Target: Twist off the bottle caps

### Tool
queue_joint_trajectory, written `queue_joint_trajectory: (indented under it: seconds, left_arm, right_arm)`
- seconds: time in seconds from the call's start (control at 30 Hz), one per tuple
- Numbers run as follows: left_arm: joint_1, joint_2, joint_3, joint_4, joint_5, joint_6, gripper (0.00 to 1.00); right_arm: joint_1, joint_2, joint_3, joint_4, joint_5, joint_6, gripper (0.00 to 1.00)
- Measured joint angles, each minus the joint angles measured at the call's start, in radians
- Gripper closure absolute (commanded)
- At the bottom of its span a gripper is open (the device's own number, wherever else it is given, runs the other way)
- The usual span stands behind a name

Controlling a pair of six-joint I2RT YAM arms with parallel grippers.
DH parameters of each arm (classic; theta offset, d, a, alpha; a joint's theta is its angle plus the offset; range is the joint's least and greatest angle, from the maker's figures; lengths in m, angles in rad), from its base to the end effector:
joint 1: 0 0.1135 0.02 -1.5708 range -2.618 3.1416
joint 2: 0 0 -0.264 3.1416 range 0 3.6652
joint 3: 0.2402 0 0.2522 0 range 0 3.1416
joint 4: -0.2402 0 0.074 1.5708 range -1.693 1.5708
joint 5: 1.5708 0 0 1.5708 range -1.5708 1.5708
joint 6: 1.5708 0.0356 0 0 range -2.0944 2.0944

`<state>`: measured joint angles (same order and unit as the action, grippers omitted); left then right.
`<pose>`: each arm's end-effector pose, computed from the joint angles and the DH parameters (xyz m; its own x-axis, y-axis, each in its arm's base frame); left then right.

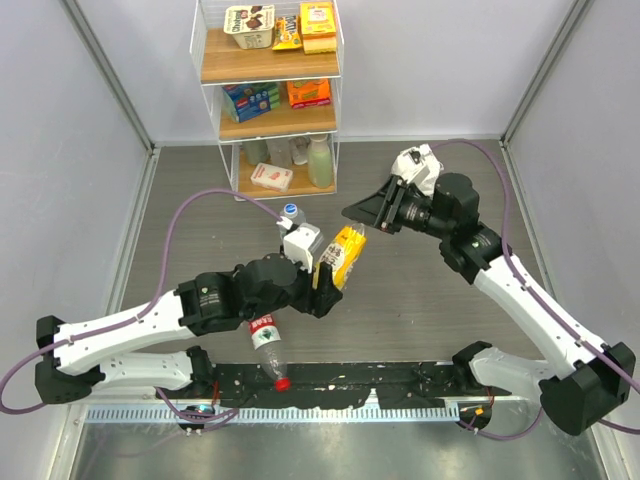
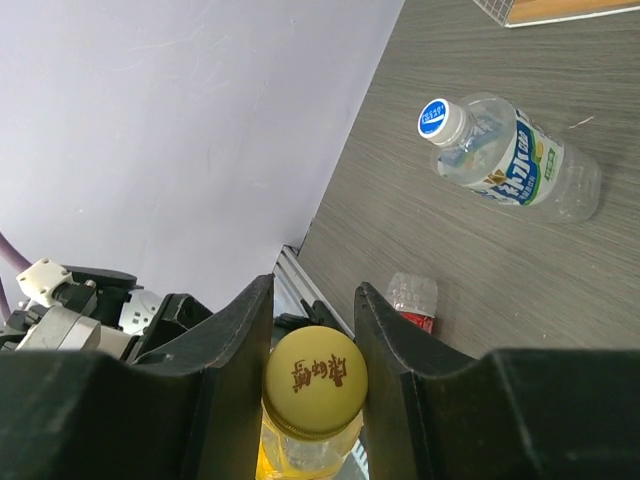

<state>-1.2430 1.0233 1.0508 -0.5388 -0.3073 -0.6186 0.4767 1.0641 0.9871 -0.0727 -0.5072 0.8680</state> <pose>0.0810 -0.2047 0.3528 -0.6024 0.0546 -0.7963 0.5746 0.7221 -0.3851 0.2095 0.1276 0.3696 -0.7173 0.3802 -0.5838 -0.4340 0.4118 0.8013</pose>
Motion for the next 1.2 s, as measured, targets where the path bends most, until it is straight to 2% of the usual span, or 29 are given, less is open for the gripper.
queue_joint_trajectory:
  seconds: [0.1,0.13,0.17,0.23,0.3,0.5,0.67,0.8,0.97,1.2]
  left_arm:
    - [0.003,0.000,0.000,-0.004,-0.015,-0.002,1.00]
    - [0.004,0.000,0.002,-0.012,-0.019,-0.006,1.00]
    - [0.004,-0.002,0.002,-0.024,-0.024,-0.011,1.00]
    - [0.004,-0.005,0.002,-0.047,-0.026,-0.026,1.00]
    - [0.004,-0.008,-0.002,-0.057,-0.029,-0.040,1.00]
    - [0.004,-0.010,-0.063,-0.058,-0.054,-0.068,1.00]
    - [0.004,-0.011,-0.220,-0.026,-0.097,-0.101,1.00]
    - [-0.009,-0.007,-0.283,-0.014,-0.137,-0.109,1.00]
    - [-0.108,0.062,-0.243,0.010,-0.266,-0.105,1.00]
    - [-0.257,0.304,-0.027,-0.073,-0.531,-0.127,1.00]
  right_arm:
    - [-0.005,0.046,0.031,-0.005,-0.021,-0.001,0.37]
    - [-0.008,0.061,0.042,-0.008,-0.020,-0.006,0.32]
    - [-0.016,0.075,0.055,-0.012,-0.018,-0.008,0.22]
    - [-0.034,0.098,0.077,-0.016,-0.013,-0.014,0.14]
    - [-0.047,0.112,0.095,-0.020,-0.011,-0.024,0.10]
    - [-0.050,0.114,0.102,-0.040,-0.012,-0.095,0.05]
    - [-0.050,0.093,0.102,-0.142,0.024,-0.215,0.02]
    - [-0.050,0.044,0.080,-0.193,0.050,-0.269,0.00]
    - [-0.050,0.007,0.060,-0.233,0.055,-0.288,0.00]
    - [-0.048,0.054,0.137,-0.354,0.100,-0.318,0.00]
